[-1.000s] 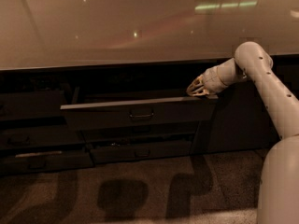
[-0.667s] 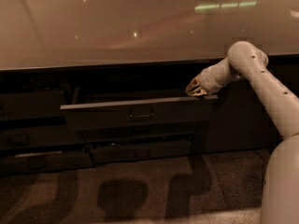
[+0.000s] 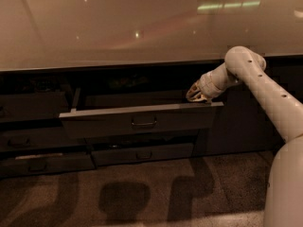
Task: Open top drawer
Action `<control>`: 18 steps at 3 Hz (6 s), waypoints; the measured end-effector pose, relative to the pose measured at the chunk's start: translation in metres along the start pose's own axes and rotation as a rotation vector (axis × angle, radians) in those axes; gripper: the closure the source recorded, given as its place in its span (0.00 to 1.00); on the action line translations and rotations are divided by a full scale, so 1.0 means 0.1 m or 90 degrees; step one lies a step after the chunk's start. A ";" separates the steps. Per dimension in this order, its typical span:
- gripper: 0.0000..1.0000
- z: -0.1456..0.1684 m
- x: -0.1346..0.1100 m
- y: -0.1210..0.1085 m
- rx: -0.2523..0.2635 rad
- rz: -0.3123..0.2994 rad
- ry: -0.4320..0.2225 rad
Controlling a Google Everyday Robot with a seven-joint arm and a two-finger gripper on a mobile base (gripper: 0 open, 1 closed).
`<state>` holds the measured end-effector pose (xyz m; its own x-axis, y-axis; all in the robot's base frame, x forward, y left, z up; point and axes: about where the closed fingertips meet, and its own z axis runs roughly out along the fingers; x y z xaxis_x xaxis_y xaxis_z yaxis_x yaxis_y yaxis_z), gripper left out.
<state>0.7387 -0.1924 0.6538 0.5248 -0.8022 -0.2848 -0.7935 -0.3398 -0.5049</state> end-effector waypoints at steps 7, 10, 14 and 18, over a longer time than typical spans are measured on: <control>0.00 0.08 -0.14 0.21 -0.012 0.020 -0.001; 0.00 -0.31 -0.36 0.23 0.055 0.010 0.036; 0.00 -0.80 -0.73 1.06 0.132 0.006 0.062; 0.00 -0.89 -0.87 1.46 0.119 -0.030 0.100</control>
Offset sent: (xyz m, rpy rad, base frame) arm -0.0329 -0.0140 -0.0333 -0.0019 0.0625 -0.0323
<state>0.5500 -0.2154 0.6774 0.4938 -0.8590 -0.1352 -0.6910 -0.2933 -0.6607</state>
